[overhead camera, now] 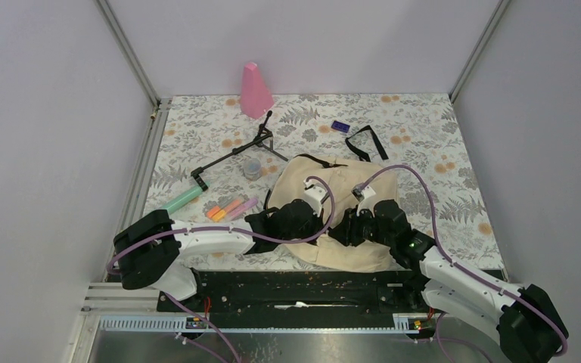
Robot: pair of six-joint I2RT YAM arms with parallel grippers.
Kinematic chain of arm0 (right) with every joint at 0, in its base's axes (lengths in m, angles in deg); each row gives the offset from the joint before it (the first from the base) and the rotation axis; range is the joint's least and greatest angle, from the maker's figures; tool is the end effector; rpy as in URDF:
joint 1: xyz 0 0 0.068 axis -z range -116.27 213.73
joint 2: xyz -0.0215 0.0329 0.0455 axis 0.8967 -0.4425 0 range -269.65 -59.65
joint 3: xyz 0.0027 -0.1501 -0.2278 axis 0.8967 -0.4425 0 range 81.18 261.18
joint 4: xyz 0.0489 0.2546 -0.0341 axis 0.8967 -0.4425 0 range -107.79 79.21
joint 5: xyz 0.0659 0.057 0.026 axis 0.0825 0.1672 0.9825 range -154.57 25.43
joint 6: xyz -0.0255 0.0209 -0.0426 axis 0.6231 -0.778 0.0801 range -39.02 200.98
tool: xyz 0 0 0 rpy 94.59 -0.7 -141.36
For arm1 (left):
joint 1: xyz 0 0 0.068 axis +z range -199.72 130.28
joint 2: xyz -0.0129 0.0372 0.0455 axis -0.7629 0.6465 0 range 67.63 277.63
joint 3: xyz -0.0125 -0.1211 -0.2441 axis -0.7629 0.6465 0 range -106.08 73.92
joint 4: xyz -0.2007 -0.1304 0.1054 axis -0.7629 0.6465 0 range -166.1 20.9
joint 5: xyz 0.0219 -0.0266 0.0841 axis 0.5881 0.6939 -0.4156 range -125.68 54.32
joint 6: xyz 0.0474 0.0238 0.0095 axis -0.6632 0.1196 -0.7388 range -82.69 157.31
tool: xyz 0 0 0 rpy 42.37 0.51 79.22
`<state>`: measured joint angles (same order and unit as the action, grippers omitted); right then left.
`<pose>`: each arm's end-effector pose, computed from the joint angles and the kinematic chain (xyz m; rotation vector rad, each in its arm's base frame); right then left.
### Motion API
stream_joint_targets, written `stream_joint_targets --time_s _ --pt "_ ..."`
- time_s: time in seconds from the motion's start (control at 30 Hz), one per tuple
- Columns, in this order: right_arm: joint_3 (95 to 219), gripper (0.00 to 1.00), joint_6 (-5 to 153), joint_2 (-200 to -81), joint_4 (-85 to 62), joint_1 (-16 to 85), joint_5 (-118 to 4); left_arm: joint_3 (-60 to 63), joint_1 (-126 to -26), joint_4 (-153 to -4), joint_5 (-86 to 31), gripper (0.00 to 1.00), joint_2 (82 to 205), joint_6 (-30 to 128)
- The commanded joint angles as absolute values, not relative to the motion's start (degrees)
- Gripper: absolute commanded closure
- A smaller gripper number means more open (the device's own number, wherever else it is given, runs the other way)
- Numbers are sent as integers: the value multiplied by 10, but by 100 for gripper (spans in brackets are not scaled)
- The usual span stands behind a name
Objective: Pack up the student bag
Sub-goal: Unzip the student bag at the center of the board.
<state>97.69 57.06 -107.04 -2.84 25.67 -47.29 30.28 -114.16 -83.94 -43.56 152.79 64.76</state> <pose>0.1367 0.1204 0.1915 -0.4643 2.0396 0.9813 0.1390 -0.2793 0.1985 0.6368 2.1656 -0.7597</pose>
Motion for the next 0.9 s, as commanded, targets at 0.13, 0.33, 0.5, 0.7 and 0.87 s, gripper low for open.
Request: stream_joint_targets --time_s 0.13,0.33,0.5,0.7,0.87 --pt "981 93 550 -1093 -20 258 -452 309 -1139 -896 -425 100 1503 646" --pt "991 100 521 -1037 -23 258 -533 323 -1139 -890 -435 89 1496 649" --pt "992 100 524 -994 1 258 -593 329 -1139 -887 -428 87 1498 643" --pt "1038 100 516 -1044 7 258 -640 332 -1139 -888 -422 97 1503 639" --pt "1054 100 496 -1061 40 258 -692 339 -1140 -889 -416 100 1502 644"
